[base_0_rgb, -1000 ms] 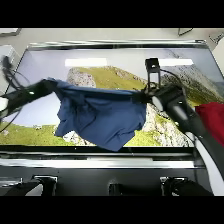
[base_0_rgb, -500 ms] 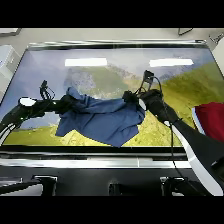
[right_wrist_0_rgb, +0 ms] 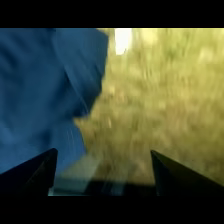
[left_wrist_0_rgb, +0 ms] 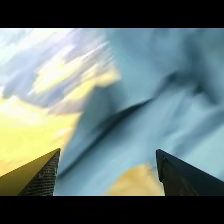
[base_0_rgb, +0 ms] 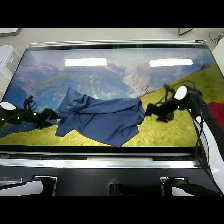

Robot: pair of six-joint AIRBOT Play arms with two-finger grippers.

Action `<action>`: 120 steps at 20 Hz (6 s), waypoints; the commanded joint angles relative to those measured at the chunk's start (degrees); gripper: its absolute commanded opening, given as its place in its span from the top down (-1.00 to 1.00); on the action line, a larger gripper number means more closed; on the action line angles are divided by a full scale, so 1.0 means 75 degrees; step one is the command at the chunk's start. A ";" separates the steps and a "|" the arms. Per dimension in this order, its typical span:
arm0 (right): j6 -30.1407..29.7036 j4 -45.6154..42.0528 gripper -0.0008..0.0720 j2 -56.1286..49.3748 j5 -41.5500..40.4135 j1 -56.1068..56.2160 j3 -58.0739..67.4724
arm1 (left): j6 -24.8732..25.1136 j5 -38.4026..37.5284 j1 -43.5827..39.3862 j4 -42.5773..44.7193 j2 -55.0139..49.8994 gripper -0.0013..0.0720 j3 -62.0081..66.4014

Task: Fold the clothes and pants, and hang the long-sleeved shirts on hangers.

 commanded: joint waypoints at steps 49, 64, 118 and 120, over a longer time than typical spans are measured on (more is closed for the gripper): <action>-0.1285 -0.1250 0.88 0.3809 -0.0201 -0.0458 0.5307 | 0.2521 0.3558 -0.1119 -0.3165 0.5179 0.89 0.4718; 0.0775 0.0175 0.88 -0.2052 -0.0816 -0.0452 0.3363 | 0.2340 0.1480 -0.2025 -0.3337 -0.1020 0.81 0.2649; -0.1821 -0.0251 0.88 0.4511 -0.1833 -0.2538 0.6024 | 0.0006 0.1314 -0.1530 0.0189 0.4552 0.89 0.8658; -0.1749 -0.0248 0.88 0.4890 -0.1874 -0.2538 0.6027 | -0.0152 0.1469 -0.1530 0.0189 0.4893 0.89 0.8533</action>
